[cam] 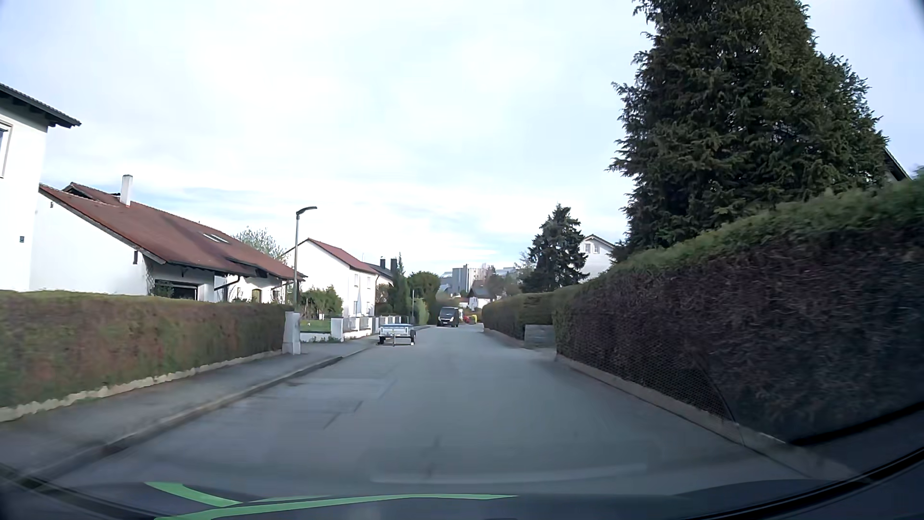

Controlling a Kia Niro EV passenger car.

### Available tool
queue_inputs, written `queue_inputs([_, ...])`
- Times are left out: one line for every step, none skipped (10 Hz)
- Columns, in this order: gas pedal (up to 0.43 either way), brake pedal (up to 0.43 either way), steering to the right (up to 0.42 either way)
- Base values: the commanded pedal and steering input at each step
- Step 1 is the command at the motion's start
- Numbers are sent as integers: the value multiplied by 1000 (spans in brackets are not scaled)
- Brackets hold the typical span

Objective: Follow the waypoints while adhering to traffic rules and regulations

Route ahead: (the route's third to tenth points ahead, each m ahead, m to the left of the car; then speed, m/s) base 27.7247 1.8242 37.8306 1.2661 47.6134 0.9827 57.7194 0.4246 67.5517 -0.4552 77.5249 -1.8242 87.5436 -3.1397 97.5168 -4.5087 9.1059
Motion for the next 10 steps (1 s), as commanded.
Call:
queue_inputs([79,0,10])
queue_inputs([0,0,10])
queue_inputs([0,0,10])
queue_inputs([0,0,10])
queue_inputs([0,0,9])
queue_inputs([0,0,6])
queue_inputs([0,0,4])
queue_inputs([0,0,3])
queue_inputs([0,0,3])
queue_inputs([0,0,1])
